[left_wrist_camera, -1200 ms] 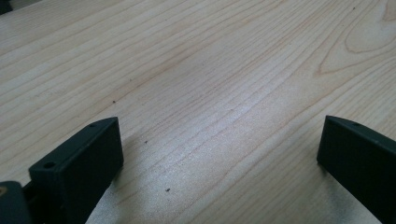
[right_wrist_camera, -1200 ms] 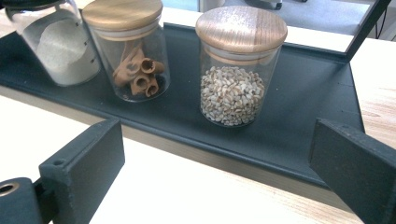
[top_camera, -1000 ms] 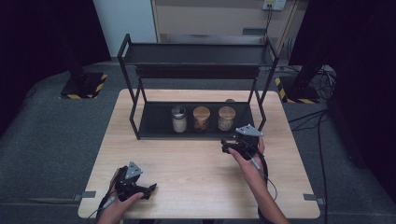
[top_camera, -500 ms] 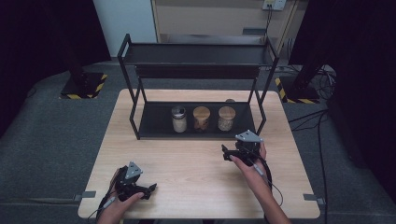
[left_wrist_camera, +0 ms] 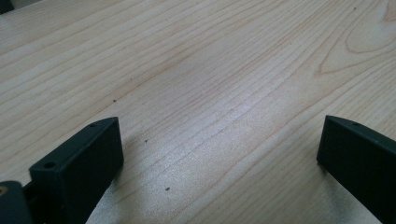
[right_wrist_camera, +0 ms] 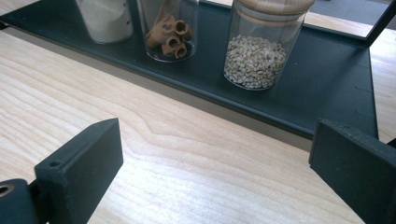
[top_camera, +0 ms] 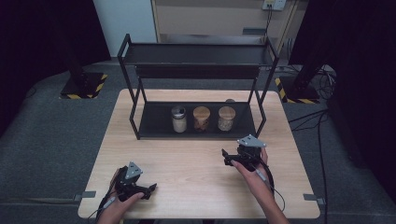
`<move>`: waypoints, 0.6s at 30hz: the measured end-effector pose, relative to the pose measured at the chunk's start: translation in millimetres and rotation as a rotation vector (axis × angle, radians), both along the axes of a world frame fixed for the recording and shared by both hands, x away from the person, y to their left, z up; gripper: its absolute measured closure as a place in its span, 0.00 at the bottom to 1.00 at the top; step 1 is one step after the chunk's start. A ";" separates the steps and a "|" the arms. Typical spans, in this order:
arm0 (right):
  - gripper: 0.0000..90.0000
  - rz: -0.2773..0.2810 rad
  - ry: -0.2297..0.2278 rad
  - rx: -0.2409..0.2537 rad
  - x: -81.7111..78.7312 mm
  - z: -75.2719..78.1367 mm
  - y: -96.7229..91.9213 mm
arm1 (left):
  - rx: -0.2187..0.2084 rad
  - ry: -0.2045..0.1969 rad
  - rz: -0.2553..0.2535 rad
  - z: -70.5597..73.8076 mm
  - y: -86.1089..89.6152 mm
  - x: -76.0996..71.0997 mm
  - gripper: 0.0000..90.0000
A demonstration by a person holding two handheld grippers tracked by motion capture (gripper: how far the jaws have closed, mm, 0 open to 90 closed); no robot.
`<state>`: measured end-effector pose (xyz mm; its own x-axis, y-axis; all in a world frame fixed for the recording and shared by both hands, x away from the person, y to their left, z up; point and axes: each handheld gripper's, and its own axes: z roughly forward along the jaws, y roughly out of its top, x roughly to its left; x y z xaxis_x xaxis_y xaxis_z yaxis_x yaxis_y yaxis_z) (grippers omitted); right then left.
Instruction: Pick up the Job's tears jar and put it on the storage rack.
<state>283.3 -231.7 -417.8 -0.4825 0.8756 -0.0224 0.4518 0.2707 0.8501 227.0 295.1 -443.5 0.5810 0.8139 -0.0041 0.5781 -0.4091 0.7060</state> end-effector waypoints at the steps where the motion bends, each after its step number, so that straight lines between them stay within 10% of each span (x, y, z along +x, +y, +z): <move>1: 0.03 0.003 -0.001 0.001 -1.3 -0.5 -1.0 | 0.000 0.000 0.000 0.0 0.0 0.0 0.00; 18: 0.03 0.015 0.021 0.033 -21.3 -13.4 -16.3 | 0.000 0.000 0.003 0.0 -0.4 -0.5 0.00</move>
<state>262.0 -248.0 -431.2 -0.4959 0.8682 0.0168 0.4659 0.2496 0.8489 226.6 294.7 -443.5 0.5788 0.8155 -0.0037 0.5791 -0.4079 0.7059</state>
